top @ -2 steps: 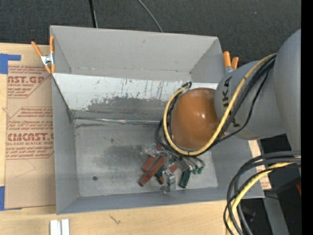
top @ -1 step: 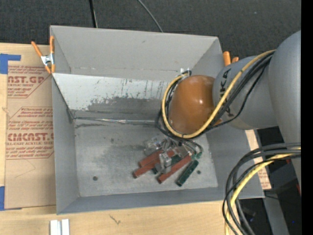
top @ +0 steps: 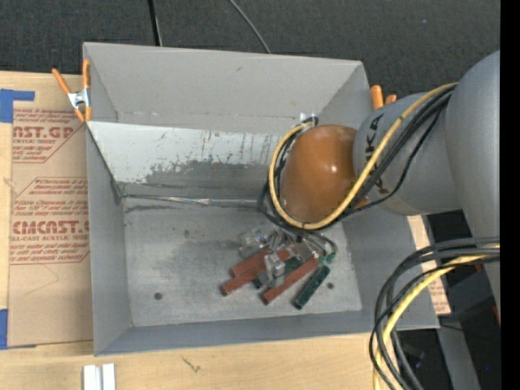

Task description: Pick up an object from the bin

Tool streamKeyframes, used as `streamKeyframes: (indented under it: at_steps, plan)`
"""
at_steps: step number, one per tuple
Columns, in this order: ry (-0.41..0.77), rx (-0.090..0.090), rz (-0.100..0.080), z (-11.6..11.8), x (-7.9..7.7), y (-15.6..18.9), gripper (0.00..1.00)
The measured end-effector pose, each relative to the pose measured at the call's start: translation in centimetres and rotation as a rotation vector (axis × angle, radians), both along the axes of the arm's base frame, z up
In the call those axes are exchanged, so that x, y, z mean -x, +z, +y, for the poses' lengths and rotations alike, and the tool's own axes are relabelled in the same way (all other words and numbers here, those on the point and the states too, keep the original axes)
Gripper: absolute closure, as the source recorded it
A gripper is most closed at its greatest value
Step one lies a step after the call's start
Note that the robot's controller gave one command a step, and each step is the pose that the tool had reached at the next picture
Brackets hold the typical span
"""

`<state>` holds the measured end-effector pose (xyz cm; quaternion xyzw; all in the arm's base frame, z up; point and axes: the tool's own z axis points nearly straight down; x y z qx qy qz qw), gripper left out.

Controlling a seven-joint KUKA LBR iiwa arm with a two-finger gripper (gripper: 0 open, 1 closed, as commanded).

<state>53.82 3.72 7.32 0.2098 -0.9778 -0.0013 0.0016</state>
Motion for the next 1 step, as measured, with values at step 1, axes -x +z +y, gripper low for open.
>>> streamKeyframes:
  at_steps: [1]
  plan:
    - [-0.081,0.001,-0.01,-0.73,0.56,15.83,1.0]
